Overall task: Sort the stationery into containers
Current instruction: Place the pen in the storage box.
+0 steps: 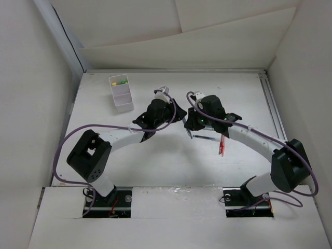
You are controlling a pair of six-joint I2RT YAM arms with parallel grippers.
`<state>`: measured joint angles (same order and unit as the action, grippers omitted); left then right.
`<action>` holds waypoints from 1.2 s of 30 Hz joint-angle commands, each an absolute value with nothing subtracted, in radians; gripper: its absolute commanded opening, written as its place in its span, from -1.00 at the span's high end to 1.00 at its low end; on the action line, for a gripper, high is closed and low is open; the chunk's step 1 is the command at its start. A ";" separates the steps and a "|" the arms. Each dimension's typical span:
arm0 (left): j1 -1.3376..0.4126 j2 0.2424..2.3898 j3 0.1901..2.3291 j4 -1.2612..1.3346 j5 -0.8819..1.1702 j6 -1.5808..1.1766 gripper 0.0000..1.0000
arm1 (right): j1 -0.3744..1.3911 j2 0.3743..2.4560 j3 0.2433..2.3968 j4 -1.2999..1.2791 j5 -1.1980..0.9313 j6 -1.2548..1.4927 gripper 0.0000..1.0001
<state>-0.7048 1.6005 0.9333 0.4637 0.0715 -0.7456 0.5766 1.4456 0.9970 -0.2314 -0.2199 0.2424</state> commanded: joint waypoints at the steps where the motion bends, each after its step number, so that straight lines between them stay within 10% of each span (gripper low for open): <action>1: -0.698 1.601 0.969 0.529 0.107 -0.756 0.35 | 0.583 1.410 0.994 -0.150 -0.281 0.241 1.00; 18: -0.698 1.599 1.002 0.476 0.061 -0.767 1.00 | 0.565 1.388 0.973 -0.141 -0.282 0.241 1.00; 24: -0.657 1.529 1.014 0.387 -0.067 -0.718 1.00 | 0.554 1.353 0.991 -0.141 -0.282 0.232 0.04; 36: -0.367 1.495 1.101 0.256 -0.342 -0.759 1.00 | 0.505 1.256 0.856 -0.003 -0.173 0.302 -0.12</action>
